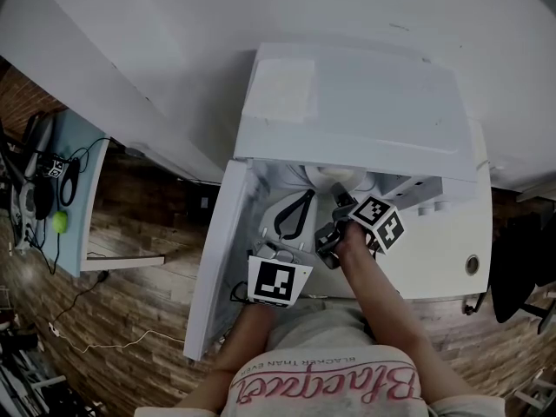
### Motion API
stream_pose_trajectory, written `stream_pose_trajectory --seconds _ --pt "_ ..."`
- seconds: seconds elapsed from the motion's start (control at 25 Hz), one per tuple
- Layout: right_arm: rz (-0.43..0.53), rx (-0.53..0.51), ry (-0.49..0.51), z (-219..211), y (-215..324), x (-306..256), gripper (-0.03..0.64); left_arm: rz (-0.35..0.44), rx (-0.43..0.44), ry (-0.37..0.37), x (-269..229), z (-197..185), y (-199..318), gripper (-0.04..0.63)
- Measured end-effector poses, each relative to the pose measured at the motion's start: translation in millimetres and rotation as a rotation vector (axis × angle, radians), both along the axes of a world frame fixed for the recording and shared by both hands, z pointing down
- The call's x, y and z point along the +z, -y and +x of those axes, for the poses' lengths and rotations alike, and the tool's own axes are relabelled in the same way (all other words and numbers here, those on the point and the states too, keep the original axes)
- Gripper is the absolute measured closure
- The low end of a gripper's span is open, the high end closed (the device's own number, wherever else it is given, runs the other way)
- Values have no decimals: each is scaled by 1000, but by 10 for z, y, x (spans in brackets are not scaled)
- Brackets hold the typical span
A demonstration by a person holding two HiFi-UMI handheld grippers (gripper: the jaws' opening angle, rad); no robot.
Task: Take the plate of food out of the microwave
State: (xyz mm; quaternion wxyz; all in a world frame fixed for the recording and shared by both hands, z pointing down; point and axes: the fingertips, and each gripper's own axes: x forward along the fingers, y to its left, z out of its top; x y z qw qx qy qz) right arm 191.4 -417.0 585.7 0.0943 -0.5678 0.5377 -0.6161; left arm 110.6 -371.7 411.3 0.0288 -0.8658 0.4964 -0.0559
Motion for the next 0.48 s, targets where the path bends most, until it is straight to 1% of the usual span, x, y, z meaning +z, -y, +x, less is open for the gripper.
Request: stream_pose_trajectory --seconds 0.16,0.28,0.4,0.48 --pt "-11 27 27 -23 78 39 373 -16 -6 4 40 -36 -7 591" --pt "-12 48 16 16 60 44 374 -21 -7 10 62 -56 -23 591" --pt "4 58 -11 84 34 5 391 -25 -5 10 74 -67 -36 591" --pt "4 59 -3 116 36 -18 426 -26 -1 12 83 -62 -44 591"
